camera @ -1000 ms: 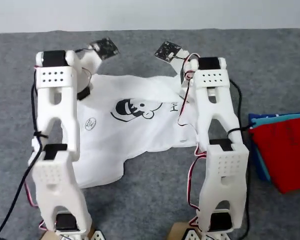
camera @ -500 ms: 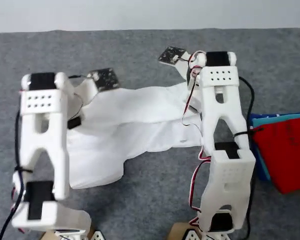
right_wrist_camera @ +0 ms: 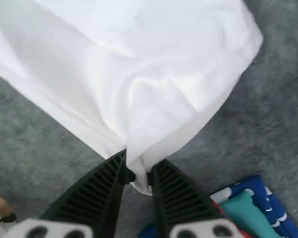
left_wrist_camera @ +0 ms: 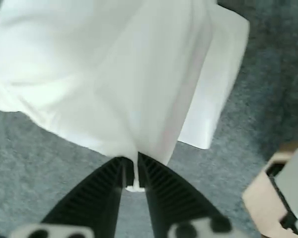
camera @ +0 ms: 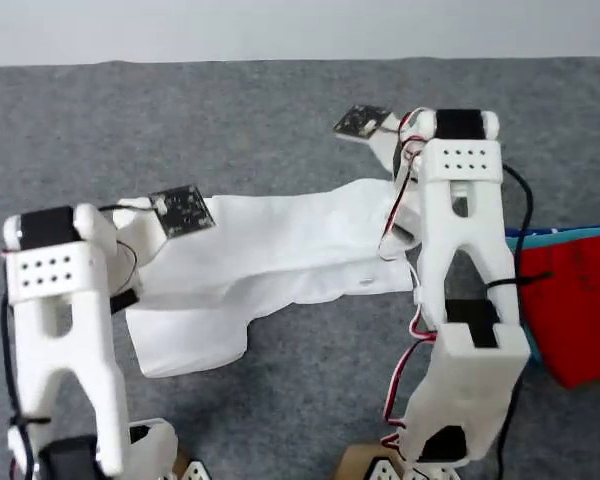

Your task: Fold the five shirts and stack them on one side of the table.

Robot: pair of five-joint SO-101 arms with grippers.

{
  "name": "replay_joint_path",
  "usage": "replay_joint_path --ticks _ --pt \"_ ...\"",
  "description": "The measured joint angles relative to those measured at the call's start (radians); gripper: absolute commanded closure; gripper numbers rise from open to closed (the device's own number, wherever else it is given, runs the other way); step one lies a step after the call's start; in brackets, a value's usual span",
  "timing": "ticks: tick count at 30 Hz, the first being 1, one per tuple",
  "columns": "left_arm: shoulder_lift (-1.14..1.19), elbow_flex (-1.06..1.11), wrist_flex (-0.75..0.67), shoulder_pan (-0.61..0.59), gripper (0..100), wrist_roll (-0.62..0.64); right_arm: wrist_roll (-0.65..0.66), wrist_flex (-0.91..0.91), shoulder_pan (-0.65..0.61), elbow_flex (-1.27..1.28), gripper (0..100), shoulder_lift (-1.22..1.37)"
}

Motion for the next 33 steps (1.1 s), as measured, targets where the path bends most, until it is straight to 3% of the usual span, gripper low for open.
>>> replay_joint_path --ticks 8,20,24,33 --pt "-0.052 0.149 0.0 0.0 100 0.0 0.0 -0.017 -0.026 0.221 98.7 -0.054" --pt "-0.054 0.319 0.0 0.0 99 0.0 -0.011 -0.336 -0.029 0.531 98.7 -0.054" --pt "-0.054 0.342 -0.002 0.0 92 0.0 -0.011 -0.388 -0.029 0.56 98.6 -0.054" --pt "-0.054 0.347 -0.009 0.0 87 0.0 -0.012 -0.325 -0.028 0.56 76.3 -0.081"
